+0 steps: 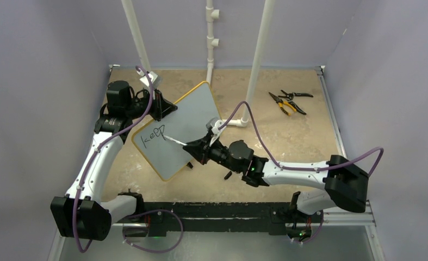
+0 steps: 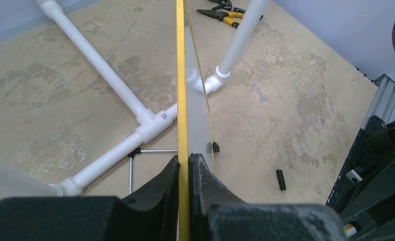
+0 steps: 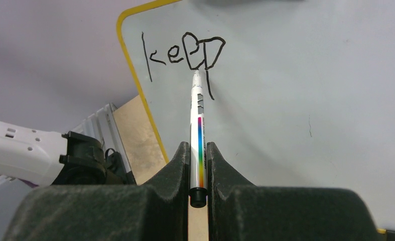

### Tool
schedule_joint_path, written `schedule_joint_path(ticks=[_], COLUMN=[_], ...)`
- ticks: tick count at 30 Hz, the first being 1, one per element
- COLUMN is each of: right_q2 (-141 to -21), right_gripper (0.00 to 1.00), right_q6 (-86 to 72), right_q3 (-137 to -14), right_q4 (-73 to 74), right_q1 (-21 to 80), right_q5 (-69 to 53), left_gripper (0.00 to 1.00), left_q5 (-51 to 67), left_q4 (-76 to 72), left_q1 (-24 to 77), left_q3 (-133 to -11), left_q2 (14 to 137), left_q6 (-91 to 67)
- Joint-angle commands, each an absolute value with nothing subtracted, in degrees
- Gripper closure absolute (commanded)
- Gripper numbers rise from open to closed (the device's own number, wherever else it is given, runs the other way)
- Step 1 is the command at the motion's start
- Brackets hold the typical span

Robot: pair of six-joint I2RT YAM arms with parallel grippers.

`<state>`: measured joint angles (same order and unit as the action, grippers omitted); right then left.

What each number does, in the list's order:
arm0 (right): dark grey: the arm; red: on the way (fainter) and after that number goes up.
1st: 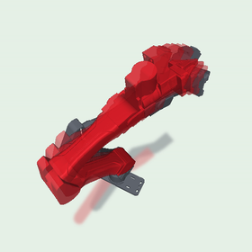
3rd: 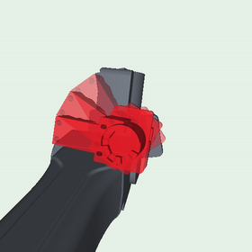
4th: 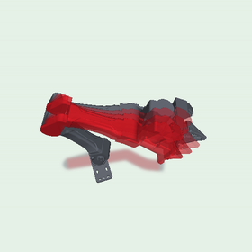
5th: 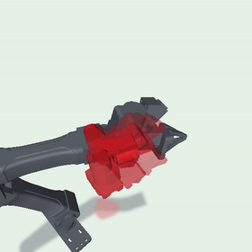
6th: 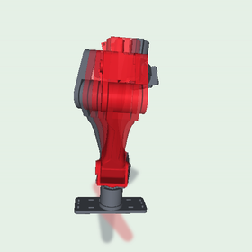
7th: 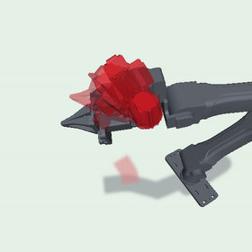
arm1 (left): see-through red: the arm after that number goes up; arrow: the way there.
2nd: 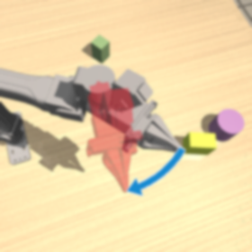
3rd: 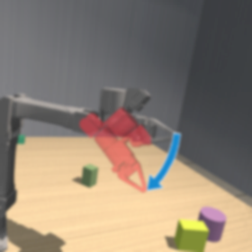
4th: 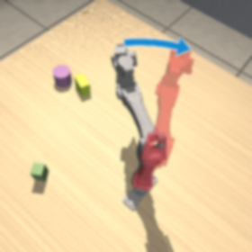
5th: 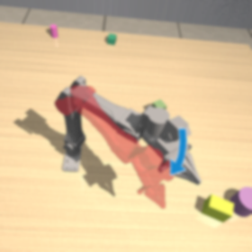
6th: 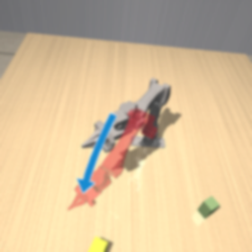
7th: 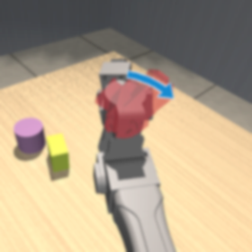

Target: Write a sentence on the whiteboard

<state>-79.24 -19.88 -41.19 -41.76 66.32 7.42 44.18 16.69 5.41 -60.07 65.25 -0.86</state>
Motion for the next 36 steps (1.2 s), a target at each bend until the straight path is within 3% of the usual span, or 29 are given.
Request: schedule_joint_path(ticks=[1,36], right_q2=[-74.9,-77.8], right_gripper=[1.0,1.0], right_q6=[-19.7,-15.4], right_q3=[-39.5,-42.7], right_q4=[-45.0,-46.6], right_q1=[66.3,60.0], right_q5=[5.8,6.6], left_gripper=[1.0,1.0], left_q5=[45.4,46.6], left_q4=[15.7,15.1], left_q1=[5.0,4.7], left_q3=[-58.8,-58.4], left_q2=[64.5,65.5], left_q6=[0.4,0.5])
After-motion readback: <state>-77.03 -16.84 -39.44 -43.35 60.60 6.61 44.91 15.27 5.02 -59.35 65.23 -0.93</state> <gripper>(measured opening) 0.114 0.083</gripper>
